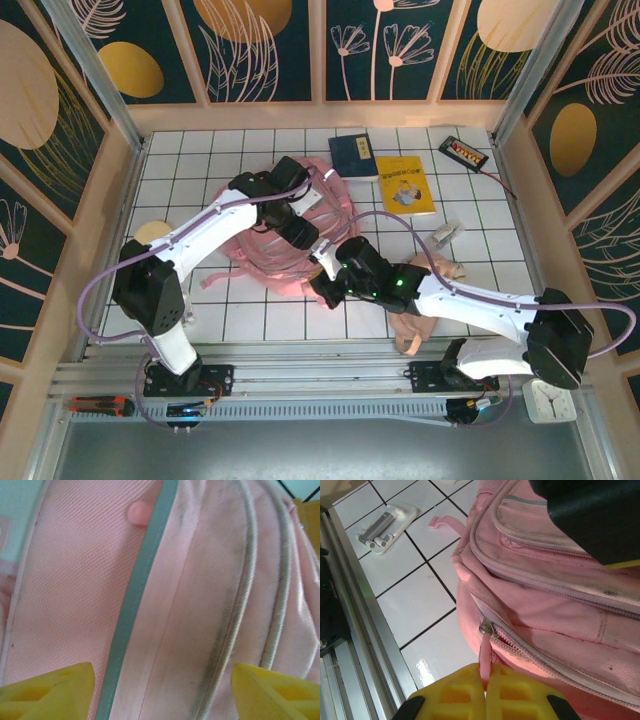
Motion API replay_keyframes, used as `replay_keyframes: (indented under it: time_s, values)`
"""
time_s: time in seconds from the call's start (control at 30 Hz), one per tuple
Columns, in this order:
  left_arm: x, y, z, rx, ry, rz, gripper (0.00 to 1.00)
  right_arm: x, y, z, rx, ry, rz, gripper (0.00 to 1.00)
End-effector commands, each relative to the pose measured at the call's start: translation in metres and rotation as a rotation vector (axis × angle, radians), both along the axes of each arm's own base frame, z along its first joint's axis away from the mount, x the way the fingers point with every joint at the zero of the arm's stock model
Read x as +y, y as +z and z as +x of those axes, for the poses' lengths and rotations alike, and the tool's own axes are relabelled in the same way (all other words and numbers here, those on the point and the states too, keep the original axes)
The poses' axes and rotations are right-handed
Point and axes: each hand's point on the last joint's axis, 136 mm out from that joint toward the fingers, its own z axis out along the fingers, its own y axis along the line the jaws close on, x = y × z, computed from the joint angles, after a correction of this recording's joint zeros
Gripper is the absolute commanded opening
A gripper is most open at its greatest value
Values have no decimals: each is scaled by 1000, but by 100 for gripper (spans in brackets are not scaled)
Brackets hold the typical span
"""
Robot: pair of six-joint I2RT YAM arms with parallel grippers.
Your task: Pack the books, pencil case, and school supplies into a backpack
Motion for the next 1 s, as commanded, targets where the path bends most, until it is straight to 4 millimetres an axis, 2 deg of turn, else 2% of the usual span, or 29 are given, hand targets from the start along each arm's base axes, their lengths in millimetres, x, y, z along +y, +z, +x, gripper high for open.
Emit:
replay_keyframes:
  time_s: [0.0, 0.17, 0.23, 0.33, 0.43, 0.63, 0.77, 0.83, 0.87, 0.93, 0.97]
  values:
    - [-23, 0, 2, -2, -83, -44, 71, -4, 17, -3, 0, -1, 52, 0]
    - [-37, 7, -4, 26, -134, -99, 71, -13, 13, 0, 3, -22, 38, 0]
    - [-37, 7, -3, 22, -133, -96, 71, -17, 14, 2, 2, -31, 39, 0]
    - [-27, -9, -9, 63, -124, -26, 70, -21, 18, 3, -7, -35, 44, 0]
    - [-27, -21, -8, 77, -120, 18, 69, -23, 20, 3, -13, -31, 40, 0]
    - [-45, -29, -8, 95, -154, 24, 69, -28, 21, 4, -23, -26, 32, 0]
    - [-50, -38, -1, 96, -140, 46, 67, -31, 24, 4, -36, -26, 32, 0]
    - [-46, -44, 9, 77, -93, 90, 53, -32, 25, 4, -41, -30, 34, 0]
    - [-45, -48, 11, 89, -85, 106, 41, -33, 26, 4, -44, -33, 38, 0]
    - [-46, -51, 16, 99, -52, 119, 3, -35, 26, 5, -48, -43, 37, 0]
    - [-46, -50, 20, 99, -24, 124, 0, -36, 26, 5, -49, -45, 36, 0]
